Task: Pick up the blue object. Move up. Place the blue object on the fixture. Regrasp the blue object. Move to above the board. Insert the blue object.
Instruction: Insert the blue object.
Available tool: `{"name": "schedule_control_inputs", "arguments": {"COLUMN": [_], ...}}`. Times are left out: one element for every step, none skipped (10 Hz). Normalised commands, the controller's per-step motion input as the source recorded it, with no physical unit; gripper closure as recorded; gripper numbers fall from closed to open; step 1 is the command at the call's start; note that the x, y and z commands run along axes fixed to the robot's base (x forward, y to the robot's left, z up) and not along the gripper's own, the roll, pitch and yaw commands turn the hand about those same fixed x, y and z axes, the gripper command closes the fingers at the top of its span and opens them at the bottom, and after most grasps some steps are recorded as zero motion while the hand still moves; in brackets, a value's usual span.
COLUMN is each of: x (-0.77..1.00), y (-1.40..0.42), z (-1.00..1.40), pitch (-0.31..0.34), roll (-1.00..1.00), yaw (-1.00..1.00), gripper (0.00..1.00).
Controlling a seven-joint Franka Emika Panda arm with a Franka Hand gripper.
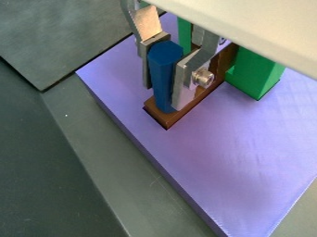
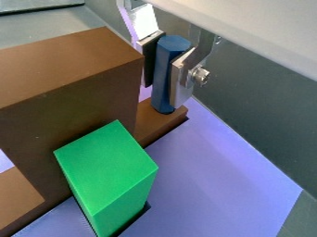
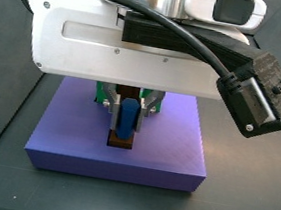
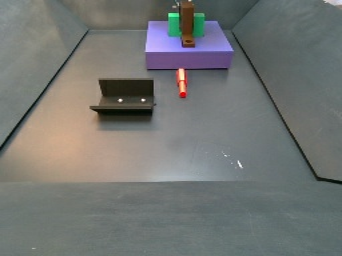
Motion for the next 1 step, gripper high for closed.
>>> {"name": "schedule_control_inputs", "arguments": {"x": [0.00], "y": [0.00], "z": [0.00], "pitch": [0.000], "roll": [0.00], "yaw": [0.00], "gripper": [1.00]}}
